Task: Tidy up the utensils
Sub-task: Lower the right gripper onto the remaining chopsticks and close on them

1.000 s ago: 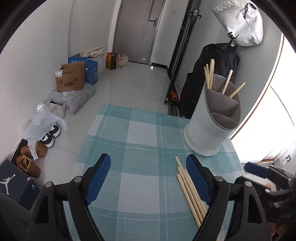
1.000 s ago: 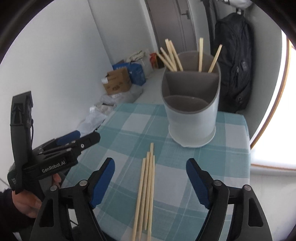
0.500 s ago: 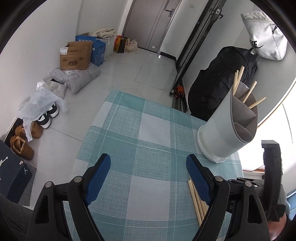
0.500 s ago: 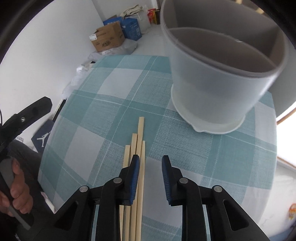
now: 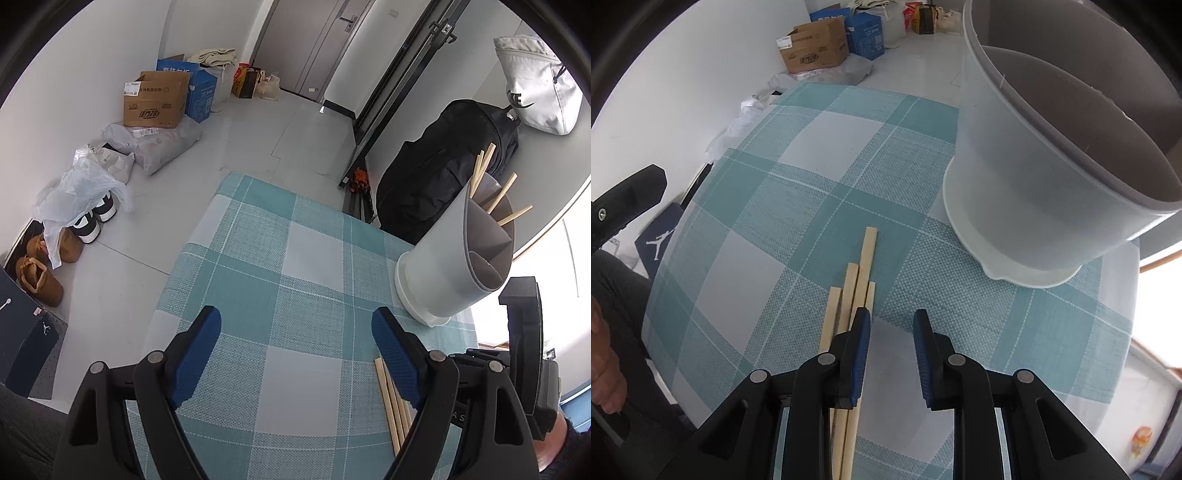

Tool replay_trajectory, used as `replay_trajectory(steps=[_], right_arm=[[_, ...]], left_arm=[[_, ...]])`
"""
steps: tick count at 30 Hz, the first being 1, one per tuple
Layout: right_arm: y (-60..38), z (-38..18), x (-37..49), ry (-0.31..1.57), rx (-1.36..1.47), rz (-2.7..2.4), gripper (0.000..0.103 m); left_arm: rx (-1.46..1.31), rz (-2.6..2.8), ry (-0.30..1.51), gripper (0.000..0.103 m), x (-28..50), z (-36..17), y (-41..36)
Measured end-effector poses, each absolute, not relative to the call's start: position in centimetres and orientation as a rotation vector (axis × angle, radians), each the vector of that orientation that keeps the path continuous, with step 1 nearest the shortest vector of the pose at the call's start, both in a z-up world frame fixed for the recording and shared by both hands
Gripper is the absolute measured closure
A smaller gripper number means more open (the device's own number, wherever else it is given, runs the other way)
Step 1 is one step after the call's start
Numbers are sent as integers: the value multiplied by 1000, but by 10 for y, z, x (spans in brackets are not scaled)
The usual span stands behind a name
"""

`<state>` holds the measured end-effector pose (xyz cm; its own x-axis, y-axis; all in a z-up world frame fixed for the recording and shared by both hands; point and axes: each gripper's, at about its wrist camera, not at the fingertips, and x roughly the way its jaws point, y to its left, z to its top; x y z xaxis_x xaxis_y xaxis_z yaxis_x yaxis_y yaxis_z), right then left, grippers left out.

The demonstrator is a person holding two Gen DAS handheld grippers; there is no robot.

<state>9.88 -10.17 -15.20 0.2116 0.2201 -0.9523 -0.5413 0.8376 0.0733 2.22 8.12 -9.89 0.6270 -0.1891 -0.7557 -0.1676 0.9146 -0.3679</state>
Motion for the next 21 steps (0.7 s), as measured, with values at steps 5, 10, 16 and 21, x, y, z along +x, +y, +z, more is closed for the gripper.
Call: replay_trajectory(steps=[5,10,16,21], right_arm=[[-87,-151,99,1245,-369,528,85],[-74,-154,95,1255,-445,523,86],[-71,-156,105,1273,-390,521,87],[-80,-156,102,1256,-308,523,100]], left_arm=[[-427,-17,906,23,22,-99,80],[-431,-6,909,23,21,-99,82],[-426,-10,910,23,19,-99,81],[-445,-40,965,23,22,-104,81]])
